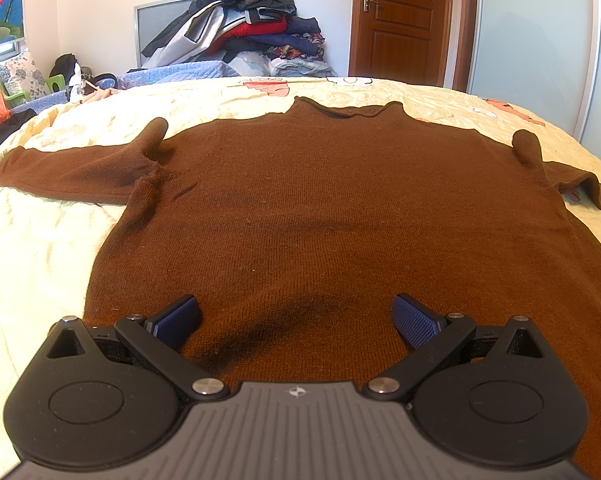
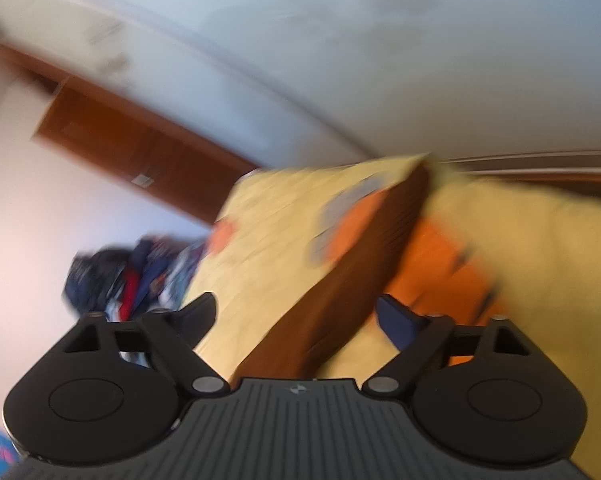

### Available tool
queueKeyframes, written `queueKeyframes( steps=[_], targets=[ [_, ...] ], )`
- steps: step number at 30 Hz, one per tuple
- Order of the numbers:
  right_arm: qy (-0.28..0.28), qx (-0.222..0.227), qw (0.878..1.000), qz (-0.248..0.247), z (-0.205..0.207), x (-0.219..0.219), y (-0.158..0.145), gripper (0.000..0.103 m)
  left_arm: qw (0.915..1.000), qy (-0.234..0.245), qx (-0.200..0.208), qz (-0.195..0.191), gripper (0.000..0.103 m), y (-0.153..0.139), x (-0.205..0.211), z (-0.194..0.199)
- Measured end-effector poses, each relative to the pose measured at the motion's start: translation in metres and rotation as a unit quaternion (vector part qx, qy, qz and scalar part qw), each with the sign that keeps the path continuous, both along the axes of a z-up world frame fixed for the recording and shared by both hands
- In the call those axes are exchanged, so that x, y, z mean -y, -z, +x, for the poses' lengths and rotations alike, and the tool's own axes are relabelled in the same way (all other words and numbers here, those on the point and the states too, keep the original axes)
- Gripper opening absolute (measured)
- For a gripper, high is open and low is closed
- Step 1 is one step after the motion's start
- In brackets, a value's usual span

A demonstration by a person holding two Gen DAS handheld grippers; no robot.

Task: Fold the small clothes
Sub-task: 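Grasp the sleeve cuff with the right gripper and fold it across the sweater body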

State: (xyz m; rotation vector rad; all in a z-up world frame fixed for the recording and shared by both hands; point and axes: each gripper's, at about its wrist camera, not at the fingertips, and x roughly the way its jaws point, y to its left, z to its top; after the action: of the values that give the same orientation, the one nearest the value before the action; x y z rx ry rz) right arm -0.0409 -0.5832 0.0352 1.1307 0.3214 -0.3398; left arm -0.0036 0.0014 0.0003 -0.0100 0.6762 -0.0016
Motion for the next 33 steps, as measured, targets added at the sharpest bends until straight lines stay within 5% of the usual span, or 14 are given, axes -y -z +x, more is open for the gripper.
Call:
queueKeyframes(
  steps=[5, 12, 13, 14, 15, 16, 22, 26, 30, 31, 32, 33],
  targets=[
    [-0.032, -0.048, 0.998, 0.009, 0.009, 0.007, 0.016, 0.082, 1.0000, 0.000, 0.000, 0.000, 0.103, 0.000, 0.000, 0.000],
    [-0.077, -0.035, 0.996, -0.016, 0.032, -0.005, 0.013, 0.081, 1.0000, 0.000, 0.000, 0.000, 0.103, 0.000, 0.000, 0.000],
    [-0.073, -0.034, 0.997, -0.019, 0.038, -0.001, 0.012, 0.077, 1.0000, 0.000, 0.000, 0.000, 0.103, 0.000, 0.000, 0.000],
    [-0.069, -0.039, 0.996, -0.028, 0.042, 0.000, 0.012, 0.060, 1.0000, 0.000, 0.000, 0.000, 0.103, 0.000, 0.000, 0.000],
    [-0.065, -0.049, 0.996, -0.037, 0.042, 0.006, 0.014, 0.029, 1.0000, 0.000, 0.000, 0.000, 0.103, 0.000, 0.000, 0.000],
    [-0.061, -0.065, 0.995, -0.045, 0.048, 0.008, 0.017, 0.015, 1.0000, 0.000, 0.000, 0.000, 0.103, 0.000, -0.001, 0.000],
    [-0.048, -0.049, 0.990, -0.120, 0.047, -0.019, -0.006, 0.014, 1.0000, 0.000, 0.000, -0.001, 0.103, 0.000, 0.000, 0.000],
    [-0.132, 0.025, 0.964, -0.230, 0.052, -0.110, -0.065, 0.014, 1.0000, 0.000, 0.000, -0.001, 0.103, 0.000, 0.000, 0.000],
    [-0.272, 0.103, 0.907, -0.304, 0.072, -0.246, -0.096, 0.025, 1.0000, 0.001, 0.001, -0.003, 0.103, 0.000, -0.001, -0.001],
    [-0.317, 0.111, 0.893, -0.300, 0.077, -0.277, -0.094, 0.037, 1.0000, 0.001, 0.001, -0.003, 0.103, 0.000, -0.001, -0.001],
    [-0.370, 0.113, 0.877, -0.283, 0.083, -0.304, -0.088, 0.073, 1.0000, 0.001, 0.001, -0.004, 0.103, 0.000, -0.001, -0.001],
    [-0.416, 0.115, 0.862, -0.267, 0.085, -0.330, -0.081, 0.087, 1.0000, 0.002, 0.001, -0.005, 0.103, 0.000, -0.002, -0.001]
  ],
)
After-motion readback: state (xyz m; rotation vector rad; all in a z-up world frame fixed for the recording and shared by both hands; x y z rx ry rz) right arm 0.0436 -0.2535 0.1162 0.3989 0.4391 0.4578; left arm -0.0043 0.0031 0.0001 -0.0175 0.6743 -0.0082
